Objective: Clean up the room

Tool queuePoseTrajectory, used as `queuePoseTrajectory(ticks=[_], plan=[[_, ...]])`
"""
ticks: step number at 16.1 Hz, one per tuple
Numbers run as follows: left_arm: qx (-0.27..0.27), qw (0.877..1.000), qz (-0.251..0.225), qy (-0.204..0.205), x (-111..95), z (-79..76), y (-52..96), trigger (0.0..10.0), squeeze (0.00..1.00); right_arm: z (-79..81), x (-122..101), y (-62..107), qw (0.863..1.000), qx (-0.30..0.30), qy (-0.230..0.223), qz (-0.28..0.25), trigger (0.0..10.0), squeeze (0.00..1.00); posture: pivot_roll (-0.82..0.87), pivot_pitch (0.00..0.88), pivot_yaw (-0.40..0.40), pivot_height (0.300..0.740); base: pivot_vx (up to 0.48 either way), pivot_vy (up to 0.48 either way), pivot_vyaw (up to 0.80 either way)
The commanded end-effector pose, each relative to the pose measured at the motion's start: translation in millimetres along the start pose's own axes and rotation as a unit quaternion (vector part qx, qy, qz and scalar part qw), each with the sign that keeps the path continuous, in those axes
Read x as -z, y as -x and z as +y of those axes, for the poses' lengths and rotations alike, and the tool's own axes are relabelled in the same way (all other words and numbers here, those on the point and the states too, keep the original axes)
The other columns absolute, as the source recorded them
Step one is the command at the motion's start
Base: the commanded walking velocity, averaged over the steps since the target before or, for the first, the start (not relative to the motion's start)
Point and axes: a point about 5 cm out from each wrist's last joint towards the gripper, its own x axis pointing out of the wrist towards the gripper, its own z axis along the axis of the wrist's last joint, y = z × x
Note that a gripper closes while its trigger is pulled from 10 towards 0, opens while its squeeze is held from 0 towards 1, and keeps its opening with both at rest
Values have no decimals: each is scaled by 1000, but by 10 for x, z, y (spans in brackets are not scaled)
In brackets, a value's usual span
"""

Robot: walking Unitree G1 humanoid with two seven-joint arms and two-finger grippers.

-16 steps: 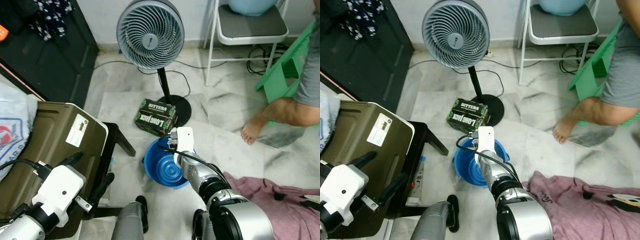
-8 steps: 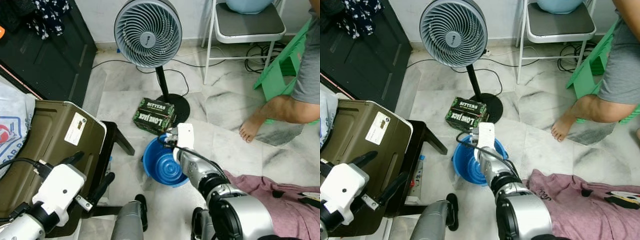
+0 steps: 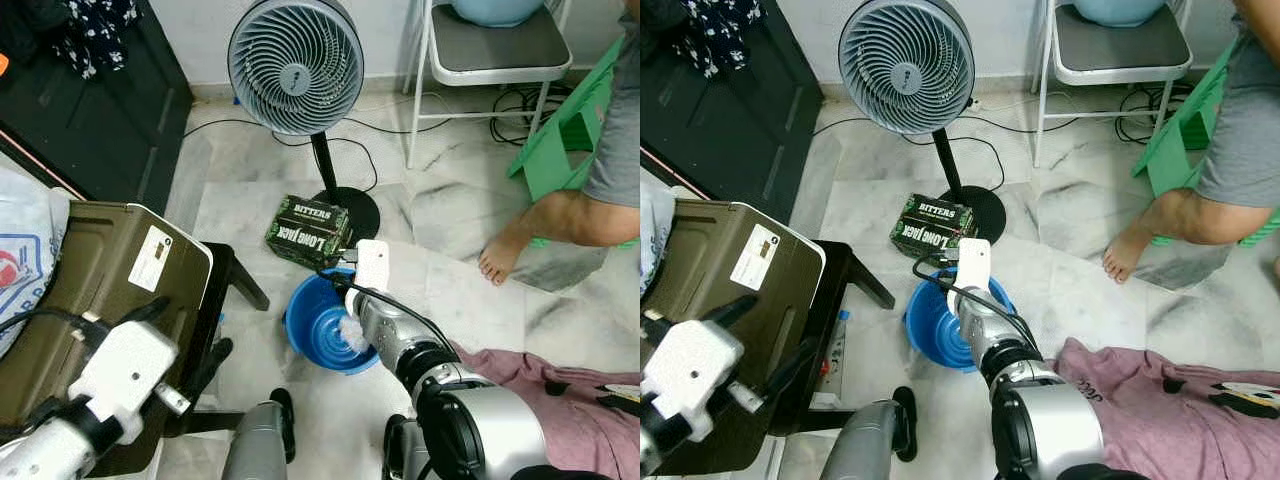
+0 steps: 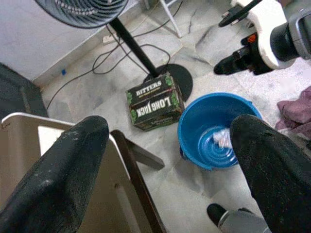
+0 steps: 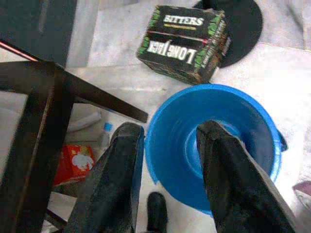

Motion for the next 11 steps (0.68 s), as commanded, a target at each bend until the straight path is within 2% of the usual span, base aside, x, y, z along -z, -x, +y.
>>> queuePoseTrajectory(ticks=[1, 3, 4, 6, 7, 9, 11], plan=[[-6, 1000, 6, 2, 46, 5, -29, 10000, 0, 164, -66, -7, 999, -33, -4, -11, 10000, 1000, 252, 236, 104, 740, 0, 0, 0], [-16, 1000, -9, 5, 51, 29, -138, 10000, 0, 167, -85, 5, 998, -55, 4, -16, 10000, 1000, 209, 206, 85, 740, 0, 0, 0], [-26, 999, -34, 9, 23, 42, -342, 10000, 0, 161, -59, 56, 995, -95, 24, -19, 10000, 1000, 149, 159, 60, 740, 0, 0, 0], [-30, 998, -59, 10, -30, 31, -469, 10000, 0, 160, -18, 145, 991, -125, 44, -23, 10000, 1000, 126, 137, 50, 740, 0, 0, 0], [-42, 996, -81, 19, -57, 57, -647, 10000, 0, 126, -29, 290, 985, -150, 73, -33, 10000, 1000, 77, 80, 29, 740, 0, 0, 0], [-50, 993, -99, 30, -69, 80, -816, 10000, 0, 92, -114, 421, 979, -169, 106, -49, 10000, 1000, 28, 15, 13, 740, 0, 0, 0], [-66, 990, -120, 36, -99, 107, -942, 10000, 0, 23, -272, 630, 974, -173, 117, -88, 10000, 1000, 9, 0, 1, 740, 0, 0, 0]])
